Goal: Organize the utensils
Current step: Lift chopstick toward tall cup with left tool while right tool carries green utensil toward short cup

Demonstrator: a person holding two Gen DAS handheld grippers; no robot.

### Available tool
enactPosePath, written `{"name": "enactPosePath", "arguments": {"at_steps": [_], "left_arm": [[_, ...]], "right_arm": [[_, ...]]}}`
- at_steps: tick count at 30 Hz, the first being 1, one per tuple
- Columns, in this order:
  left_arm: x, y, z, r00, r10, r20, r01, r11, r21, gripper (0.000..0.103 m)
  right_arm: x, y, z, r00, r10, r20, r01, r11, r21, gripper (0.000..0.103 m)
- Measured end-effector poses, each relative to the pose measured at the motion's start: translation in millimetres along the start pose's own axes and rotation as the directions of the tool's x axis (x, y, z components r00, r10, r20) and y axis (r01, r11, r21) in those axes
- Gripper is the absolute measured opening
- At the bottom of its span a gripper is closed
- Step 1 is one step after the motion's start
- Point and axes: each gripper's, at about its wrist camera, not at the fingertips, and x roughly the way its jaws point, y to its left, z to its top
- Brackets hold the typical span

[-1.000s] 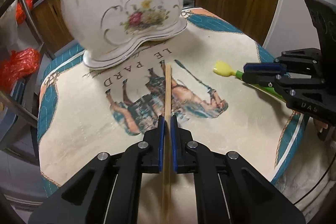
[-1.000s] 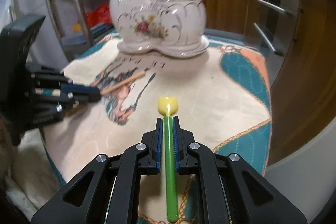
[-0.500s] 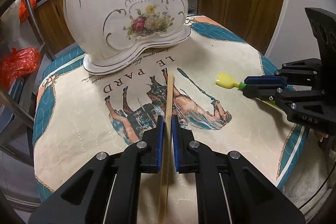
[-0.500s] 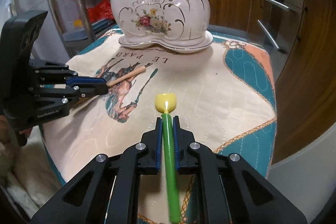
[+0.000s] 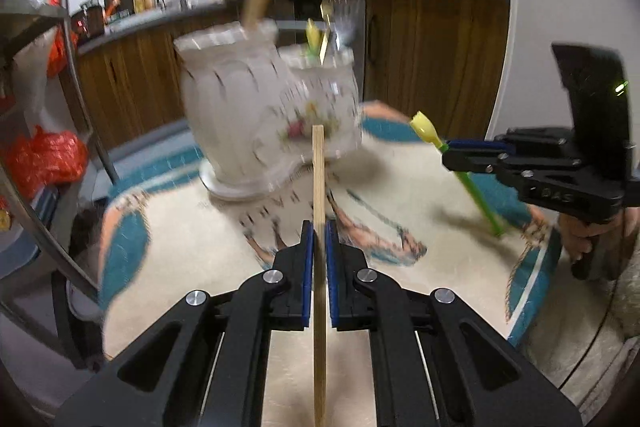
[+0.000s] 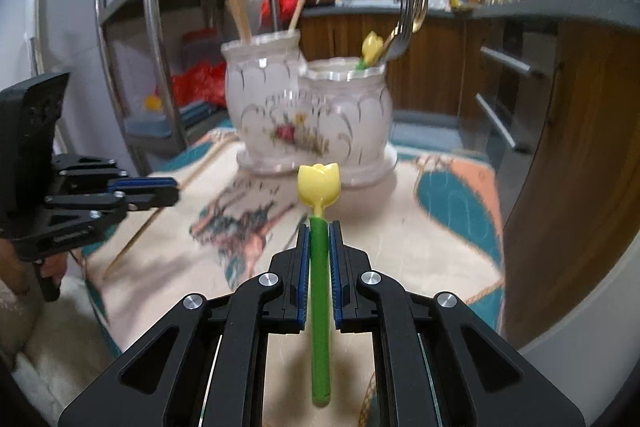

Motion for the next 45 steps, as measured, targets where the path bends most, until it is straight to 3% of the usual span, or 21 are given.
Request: {"name": "enactPosePath", "arguments": {"at_steps": [5,10,19,26,34,39,42,45], "left_arm": [[-29,17,5,0.99,0.0,0.141,0.003,1.0,-0.027,0.006],[-49,35,14,0.96,-0.033,0.277,0.055,0.996,-0.072,0.006],[-45,42,15,0.957,-0.035,0.289,0.063,0.994,-0.088,0.006],[-59,43,33,0.939,-0.015,0.342,0.046,0.995,-0.083,0.006],[-73,60,74,0.914,0.019,0.405,0.03,0.993,-0.114,0.006],[-75,69,92,0.897,0.08,0.436,-0.025,0.991,-0.131,0.006],[-73,74,104,0.882,0.107,0.459,-0.045,0.989,-0.143,0.006],[-68,77,118,0.867,0.133,0.481,-0.069,0.986,-0.149,0.006]], "right_arm": [[-8,-3,17,0.995,0.005,0.1,-0.009,0.999,0.041,0.01],[-13,-1,39,0.982,-0.006,0.191,-0.004,0.999,0.052,0.01],[-9,7,55,0.973,0.005,0.232,-0.013,0.999,0.032,0.01],[-14,7,74,0.959,0.008,0.282,-0.016,1.0,0.024,0.01],[-8,-10,118,0.909,-0.011,0.417,-0.032,0.995,0.094,0.01],[10,-23,133,0.886,-0.059,0.46,-0.003,0.991,0.132,0.01],[29,-30,133,0.892,-0.059,0.448,-0.008,0.989,0.147,0.01],[47,-33,128,0.915,-0.053,0.4,-0.007,0.989,0.145,0.01]]}}
